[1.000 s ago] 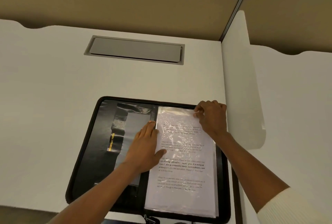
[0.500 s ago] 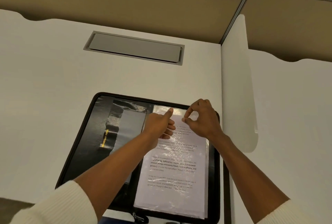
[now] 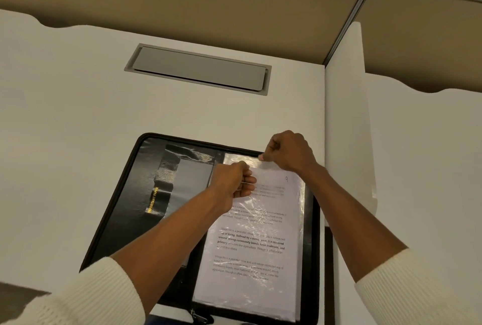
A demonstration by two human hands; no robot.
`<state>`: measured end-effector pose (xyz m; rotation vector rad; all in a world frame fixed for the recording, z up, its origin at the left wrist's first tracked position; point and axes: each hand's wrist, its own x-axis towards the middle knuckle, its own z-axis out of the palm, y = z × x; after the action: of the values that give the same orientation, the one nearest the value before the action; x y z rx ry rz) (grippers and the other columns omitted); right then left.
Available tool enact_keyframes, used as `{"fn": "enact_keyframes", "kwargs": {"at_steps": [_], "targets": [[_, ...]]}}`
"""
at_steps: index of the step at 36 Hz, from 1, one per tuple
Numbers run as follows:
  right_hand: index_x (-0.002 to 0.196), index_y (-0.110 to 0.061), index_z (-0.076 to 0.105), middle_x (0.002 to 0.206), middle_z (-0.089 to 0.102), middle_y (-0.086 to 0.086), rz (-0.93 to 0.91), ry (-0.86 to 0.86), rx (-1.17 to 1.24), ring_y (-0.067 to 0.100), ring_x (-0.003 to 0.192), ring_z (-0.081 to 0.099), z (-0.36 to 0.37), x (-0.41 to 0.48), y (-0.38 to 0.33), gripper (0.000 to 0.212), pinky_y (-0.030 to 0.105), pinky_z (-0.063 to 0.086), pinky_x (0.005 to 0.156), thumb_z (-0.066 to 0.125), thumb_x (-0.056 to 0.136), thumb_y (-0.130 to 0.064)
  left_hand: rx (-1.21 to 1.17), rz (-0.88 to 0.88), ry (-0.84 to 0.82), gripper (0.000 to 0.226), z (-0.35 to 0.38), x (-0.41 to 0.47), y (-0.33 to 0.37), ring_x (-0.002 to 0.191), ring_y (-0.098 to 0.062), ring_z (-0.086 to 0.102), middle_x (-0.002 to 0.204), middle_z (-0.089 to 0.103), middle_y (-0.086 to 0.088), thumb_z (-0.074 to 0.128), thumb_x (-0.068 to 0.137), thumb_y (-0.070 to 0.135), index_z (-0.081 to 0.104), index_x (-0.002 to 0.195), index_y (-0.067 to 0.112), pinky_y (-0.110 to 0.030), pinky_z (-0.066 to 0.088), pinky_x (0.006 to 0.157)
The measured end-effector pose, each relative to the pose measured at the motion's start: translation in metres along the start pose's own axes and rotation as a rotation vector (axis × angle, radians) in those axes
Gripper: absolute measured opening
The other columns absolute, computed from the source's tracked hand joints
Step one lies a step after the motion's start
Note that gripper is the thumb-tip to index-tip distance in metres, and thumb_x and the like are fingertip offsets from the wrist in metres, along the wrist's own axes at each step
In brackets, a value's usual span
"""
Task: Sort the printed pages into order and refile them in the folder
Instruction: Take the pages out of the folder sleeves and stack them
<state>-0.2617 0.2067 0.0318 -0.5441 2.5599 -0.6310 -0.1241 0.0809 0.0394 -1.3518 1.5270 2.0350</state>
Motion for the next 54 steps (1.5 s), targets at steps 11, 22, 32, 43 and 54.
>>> {"fn": "enact_keyframes", "kwargs": {"at_steps": [11,22,32,43,54], "targets": [[0.099,-0.008,0.071,0.094,0.075,0.01,0.224,-0.401,-0.241,0.027,0.077,0.077,-0.015,0.016,-0.038,0.057,0.043,0.066,0.078,0.104,0.057,-0.028,-0.09,0.047,-0.006,0.017,-0.009,0.001,0.003,0.064,-0.02,0.067,0.081,0.076,-0.012,0.061,0.101,0.016,0.07,0.096,0.003,-0.028,0.057,0.059],[0.107,-0.01,0.069,0.104,0.073,0.006,0.234,-0.525,-0.425,0.025,0.094,0.073,-0.019,0.023,-0.034,0.061,0.043,0.064,0.087,0.103,0.059,-0.027,0.209,0.357,0.154,0.048,-0.026,0.008,-0.021,0.07,-0.02,0.072,0.076,0.078,-0.007,0.061,0.105,0.045,0.073,0.082,0.004,-0.033,0.06,0.071],[0.086,-0.008,0.061,0.099,0.071,0.011,0.199,-0.544,-0.468,0.031,0.092,0.073,-0.027,0.03,-0.03,0.043,0.048,0.063,0.086,0.098,0.069,-0.023,1.061,0.848,0.186,0.08,-0.067,0.017,-0.078,0.134,-0.013,0.038,0.145,0.043,0.005,0.078,0.08,0.068,0.052,0.138,0.02,-0.032,0.041,0.112],[0.09,-0.017,0.052,0.104,0.063,0.007,0.209,-0.268,-0.447,0.03,0.102,0.066,-0.046,0.052,-0.02,0.042,0.048,0.058,0.094,0.091,0.078,-0.027,1.276,0.781,0.088,0.12,-0.067,0.003,-0.099,0.161,-0.018,-0.017,0.175,-0.019,0.003,0.061,0.083,0.083,0.006,0.167,0.018,-0.039,0.002,0.125],[0.103,-0.015,0.075,0.106,0.072,0.009,0.09,0.252,-0.244,0.032,0.097,0.069,-0.073,0.066,-0.023,0.012,0.034,0.047,0.072,0.077,0.091,-0.017,1.302,0.804,0.081,0.118,-0.067,0.001,-0.102,0.159,-0.017,-0.025,0.173,-0.027,0.001,0.057,0.086,0.083,0.004,0.168,0.017,-0.039,0.001,0.128]]}}
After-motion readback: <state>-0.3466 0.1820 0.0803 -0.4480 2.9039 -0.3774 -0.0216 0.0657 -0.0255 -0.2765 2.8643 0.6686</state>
